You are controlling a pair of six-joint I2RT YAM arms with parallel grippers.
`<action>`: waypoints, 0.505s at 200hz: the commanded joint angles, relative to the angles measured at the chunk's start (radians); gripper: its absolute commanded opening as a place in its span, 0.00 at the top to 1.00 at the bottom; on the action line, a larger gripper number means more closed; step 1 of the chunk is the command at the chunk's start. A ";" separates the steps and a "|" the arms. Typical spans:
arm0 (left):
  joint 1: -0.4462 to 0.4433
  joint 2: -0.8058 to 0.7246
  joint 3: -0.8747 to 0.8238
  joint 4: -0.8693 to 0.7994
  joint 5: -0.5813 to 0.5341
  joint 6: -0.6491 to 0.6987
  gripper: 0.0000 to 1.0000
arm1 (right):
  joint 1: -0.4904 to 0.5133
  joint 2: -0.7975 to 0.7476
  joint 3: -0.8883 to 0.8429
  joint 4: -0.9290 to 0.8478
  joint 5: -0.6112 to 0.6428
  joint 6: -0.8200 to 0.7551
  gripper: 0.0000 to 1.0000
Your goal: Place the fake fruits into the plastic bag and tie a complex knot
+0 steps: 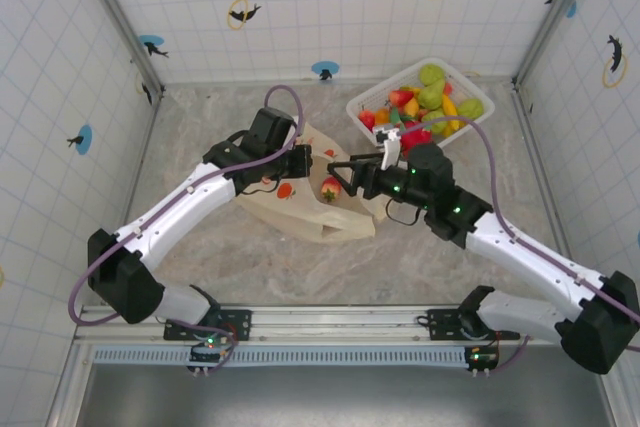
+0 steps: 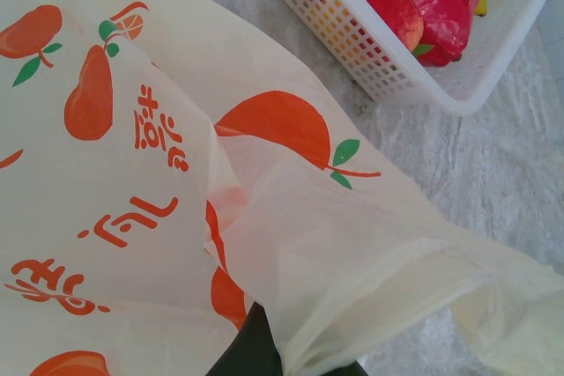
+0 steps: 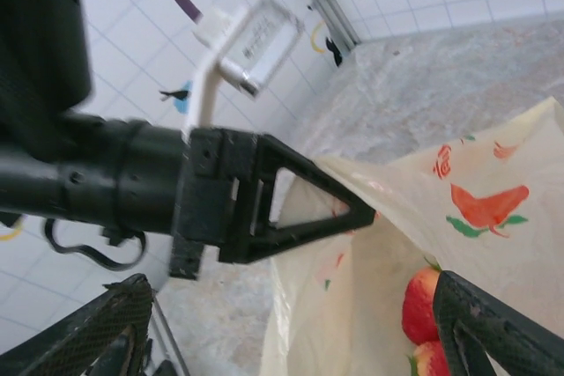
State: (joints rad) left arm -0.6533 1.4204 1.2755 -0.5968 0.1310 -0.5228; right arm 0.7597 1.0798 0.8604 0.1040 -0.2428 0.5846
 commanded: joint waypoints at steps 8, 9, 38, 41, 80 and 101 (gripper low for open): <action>0.006 -0.006 0.001 0.004 0.015 0.017 1.00 | -0.071 -0.064 0.096 -0.107 -0.048 -0.026 0.15; 0.006 -0.007 0.001 0.003 0.015 0.017 1.00 | -0.076 -0.066 0.098 -0.113 -0.044 -0.030 0.15; 0.006 -0.023 -0.003 0.000 0.014 0.017 1.00 | -0.187 -0.093 0.154 -0.313 0.076 -0.134 0.14; 0.006 -0.024 -0.003 0.000 0.014 0.016 1.00 | -0.193 -0.090 0.164 -0.338 0.096 -0.151 0.14; 0.006 -0.041 -0.011 0.000 0.028 0.015 1.00 | -0.270 0.017 0.294 -0.600 0.268 -0.337 0.14; 0.006 -0.053 -0.018 -0.001 0.034 0.016 1.00 | -0.355 0.081 0.333 -0.643 0.255 -0.366 0.14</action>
State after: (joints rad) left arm -0.6533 1.4002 1.2720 -0.5968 0.1463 -0.5224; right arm 0.4774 1.0969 1.1374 -0.3851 -0.0490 0.3187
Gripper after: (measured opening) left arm 0.055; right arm 0.863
